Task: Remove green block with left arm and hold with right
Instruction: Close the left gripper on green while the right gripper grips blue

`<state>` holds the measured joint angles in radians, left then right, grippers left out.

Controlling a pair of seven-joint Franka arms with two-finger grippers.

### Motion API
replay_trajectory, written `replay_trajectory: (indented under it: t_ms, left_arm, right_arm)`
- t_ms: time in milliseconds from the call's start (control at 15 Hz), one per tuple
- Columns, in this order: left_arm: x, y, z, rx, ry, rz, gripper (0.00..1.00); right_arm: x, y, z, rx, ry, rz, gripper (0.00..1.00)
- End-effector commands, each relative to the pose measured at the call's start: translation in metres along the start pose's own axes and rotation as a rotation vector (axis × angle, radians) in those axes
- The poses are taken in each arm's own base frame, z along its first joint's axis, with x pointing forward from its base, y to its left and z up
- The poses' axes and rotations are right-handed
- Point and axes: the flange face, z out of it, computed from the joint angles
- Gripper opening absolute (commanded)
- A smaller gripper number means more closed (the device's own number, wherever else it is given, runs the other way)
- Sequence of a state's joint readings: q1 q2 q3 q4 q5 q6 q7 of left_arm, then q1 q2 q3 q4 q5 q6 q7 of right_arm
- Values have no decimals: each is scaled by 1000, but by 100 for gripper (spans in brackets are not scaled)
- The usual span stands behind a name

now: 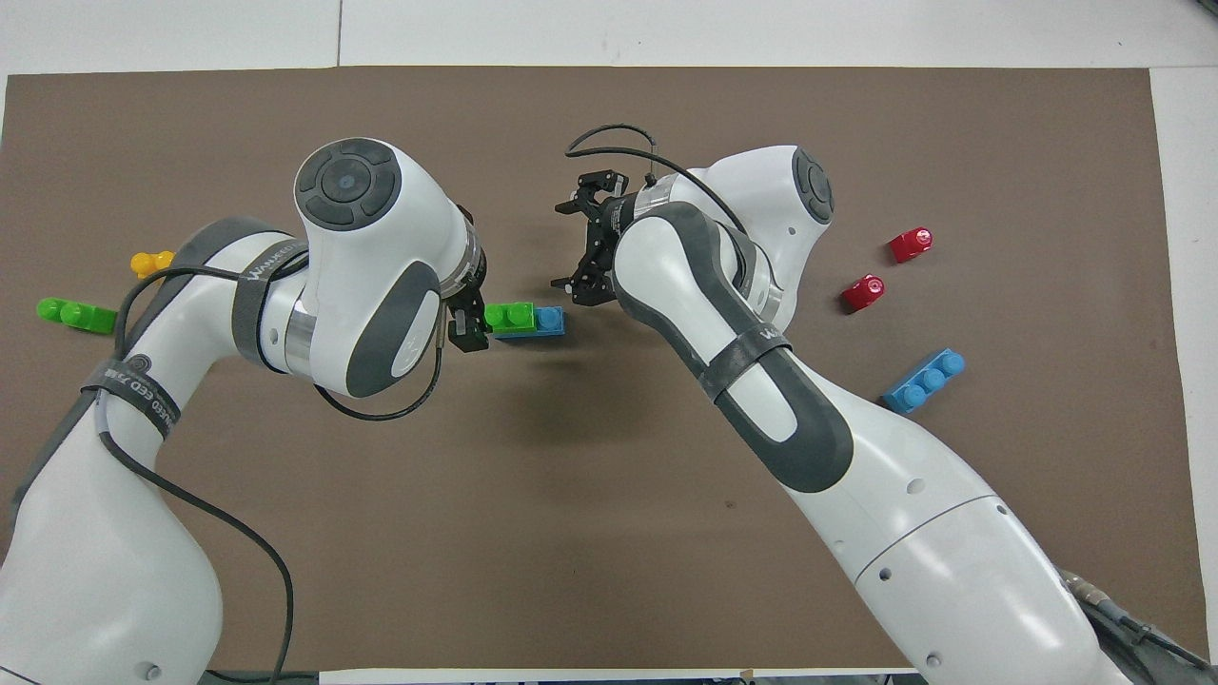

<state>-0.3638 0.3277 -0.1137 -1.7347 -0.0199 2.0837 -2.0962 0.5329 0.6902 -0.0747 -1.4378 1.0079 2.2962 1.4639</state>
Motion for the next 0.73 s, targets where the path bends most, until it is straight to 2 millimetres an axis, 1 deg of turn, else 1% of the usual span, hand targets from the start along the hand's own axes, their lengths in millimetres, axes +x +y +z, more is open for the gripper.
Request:
replay_trajectory:
  t_ms: [0,67,200,466,599,665]
  left_arm:
    - [-9,-10,7,-4,23,-4,100]
    - [-13,-14,9,-2,24,3,100]
    - [-13,-16,10,2,27,6,100]
    - [-9,-23,15,42,53,51,100]
    - [-10,-24,15,44,54,64,100]
    - [-11,-26,16,48,56,67,100]
  right_arm:
    - [-10,16,18,-33,-7,14,100]
    - [-8,21,22,-44,-2,17,100]
    - [-4,26,21,-51,3,14,100]
    - [-3,26,20,-51,8,4,100]
    - [-7,26,13,-57,3,-3,100]
    - [-4,27,11,-74,4,-1,100]
